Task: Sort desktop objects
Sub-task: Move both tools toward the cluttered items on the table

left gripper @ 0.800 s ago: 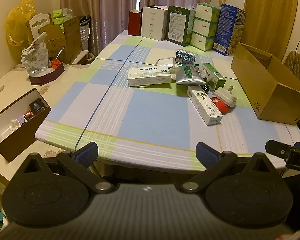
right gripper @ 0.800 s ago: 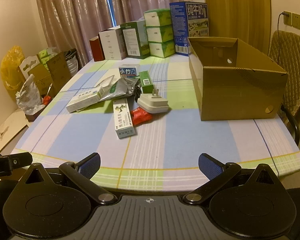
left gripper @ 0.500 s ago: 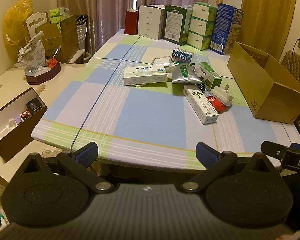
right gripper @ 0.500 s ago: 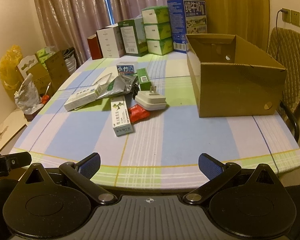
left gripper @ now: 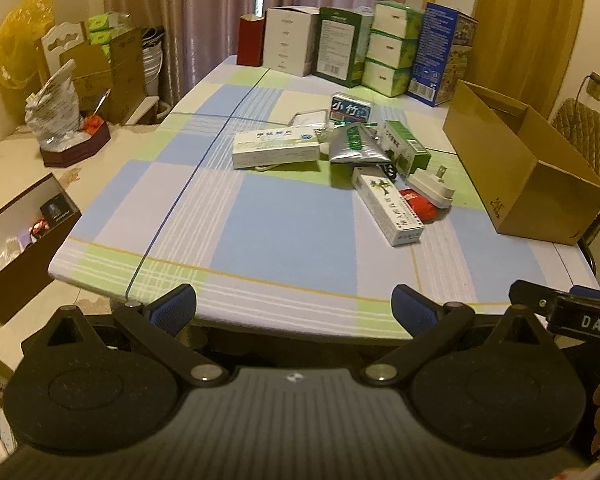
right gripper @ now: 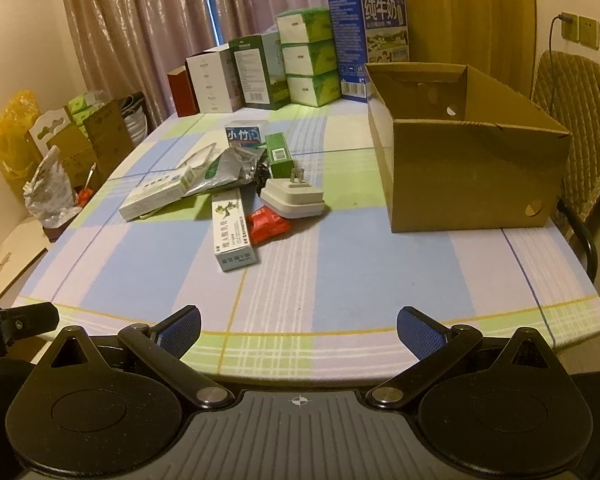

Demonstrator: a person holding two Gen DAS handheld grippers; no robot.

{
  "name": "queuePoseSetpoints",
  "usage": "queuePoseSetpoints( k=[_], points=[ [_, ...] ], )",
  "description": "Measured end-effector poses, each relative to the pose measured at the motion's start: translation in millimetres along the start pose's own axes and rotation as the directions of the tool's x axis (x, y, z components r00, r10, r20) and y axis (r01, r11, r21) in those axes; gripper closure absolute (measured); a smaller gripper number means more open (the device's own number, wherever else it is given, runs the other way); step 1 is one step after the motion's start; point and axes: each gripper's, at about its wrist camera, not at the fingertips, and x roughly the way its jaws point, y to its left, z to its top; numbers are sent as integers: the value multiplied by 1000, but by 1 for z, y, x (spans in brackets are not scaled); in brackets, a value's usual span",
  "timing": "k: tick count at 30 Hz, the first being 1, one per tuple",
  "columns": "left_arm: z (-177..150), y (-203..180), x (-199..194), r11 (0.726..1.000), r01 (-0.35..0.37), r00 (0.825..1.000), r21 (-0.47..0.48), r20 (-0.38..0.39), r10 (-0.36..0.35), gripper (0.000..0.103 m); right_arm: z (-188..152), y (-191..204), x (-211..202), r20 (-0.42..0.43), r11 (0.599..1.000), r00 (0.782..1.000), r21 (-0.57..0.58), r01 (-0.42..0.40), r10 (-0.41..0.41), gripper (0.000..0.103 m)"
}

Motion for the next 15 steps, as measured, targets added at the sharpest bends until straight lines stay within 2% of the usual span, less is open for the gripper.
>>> queuePoseSetpoints(
  k=[8,15],
  points=[
    [9,-10,12,999,36,999,12,9,-37,1,6,-10,15,10,1000,1000,-21,1,-1,2],
    [23,-22,33,999,30,1000,21,7,-31,1,13,-17,31,27,998,999,-53,23,-22,2]
  ],
)
